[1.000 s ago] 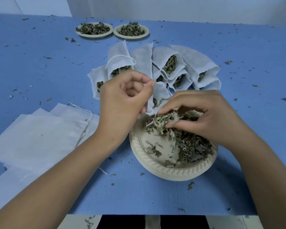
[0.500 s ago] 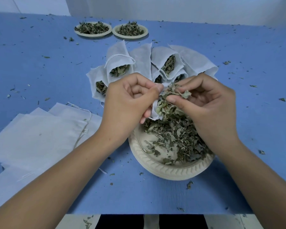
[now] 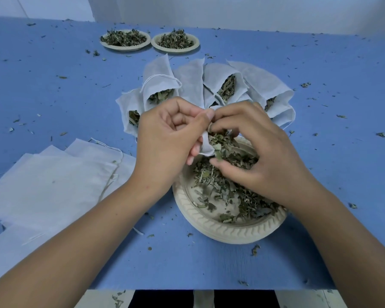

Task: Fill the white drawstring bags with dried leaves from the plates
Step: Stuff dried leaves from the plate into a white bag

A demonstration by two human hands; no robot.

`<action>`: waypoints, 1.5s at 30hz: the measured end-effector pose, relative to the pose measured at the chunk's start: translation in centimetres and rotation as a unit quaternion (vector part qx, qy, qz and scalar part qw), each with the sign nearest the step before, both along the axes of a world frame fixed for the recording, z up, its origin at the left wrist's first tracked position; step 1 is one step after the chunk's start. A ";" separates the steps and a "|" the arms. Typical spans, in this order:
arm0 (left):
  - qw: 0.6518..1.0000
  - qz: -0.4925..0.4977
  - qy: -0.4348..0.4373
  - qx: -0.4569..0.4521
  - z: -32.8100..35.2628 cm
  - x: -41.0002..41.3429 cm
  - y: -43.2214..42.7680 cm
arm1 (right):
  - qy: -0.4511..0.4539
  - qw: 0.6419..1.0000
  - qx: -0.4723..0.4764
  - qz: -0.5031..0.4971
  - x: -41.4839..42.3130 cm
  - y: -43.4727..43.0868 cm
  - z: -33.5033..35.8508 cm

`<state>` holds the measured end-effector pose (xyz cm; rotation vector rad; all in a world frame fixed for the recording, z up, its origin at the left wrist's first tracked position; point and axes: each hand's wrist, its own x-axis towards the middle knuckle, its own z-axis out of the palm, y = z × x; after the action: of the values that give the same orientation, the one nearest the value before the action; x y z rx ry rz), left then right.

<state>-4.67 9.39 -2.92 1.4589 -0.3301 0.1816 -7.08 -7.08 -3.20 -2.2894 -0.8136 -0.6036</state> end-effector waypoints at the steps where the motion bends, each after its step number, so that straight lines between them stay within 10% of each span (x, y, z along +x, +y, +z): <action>1: 1.000 -0.002 0.001 0.001 0.0 0.0 0.0 | -0.005 1.000 0.017 -0.004 0.0 0.1 0.1; 10: 0.999 -0.027 0.002 0.031 -0.3 -0.2 -0.3 | -0.042 0.983 0.181 -0.015 -0.4 0.4 0.0; 21: 1.000 -0.009 -0.005 0.021 -0.2 -0.1 -0.3 | -0.041 0.995 -0.088 0.009 0.1 -0.1 -0.2; 33: 0.999 0.024 -0.033 0.024 -0.2 0.0 0.2 | -0.146 0.988 -0.031 -0.047 -0.2 0.4 -0.3; 45: 1.000 -0.009 -0.019 -0.003 0.1 -0.5 0.0 | -0.029 0.999 -0.001 -0.026 -0.5 0.5 0.2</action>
<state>-5.13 9.35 -2.87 1.4483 -0.3737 0.1958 -7.55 -6.61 -3.04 -2.3105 -0.7846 -0.6965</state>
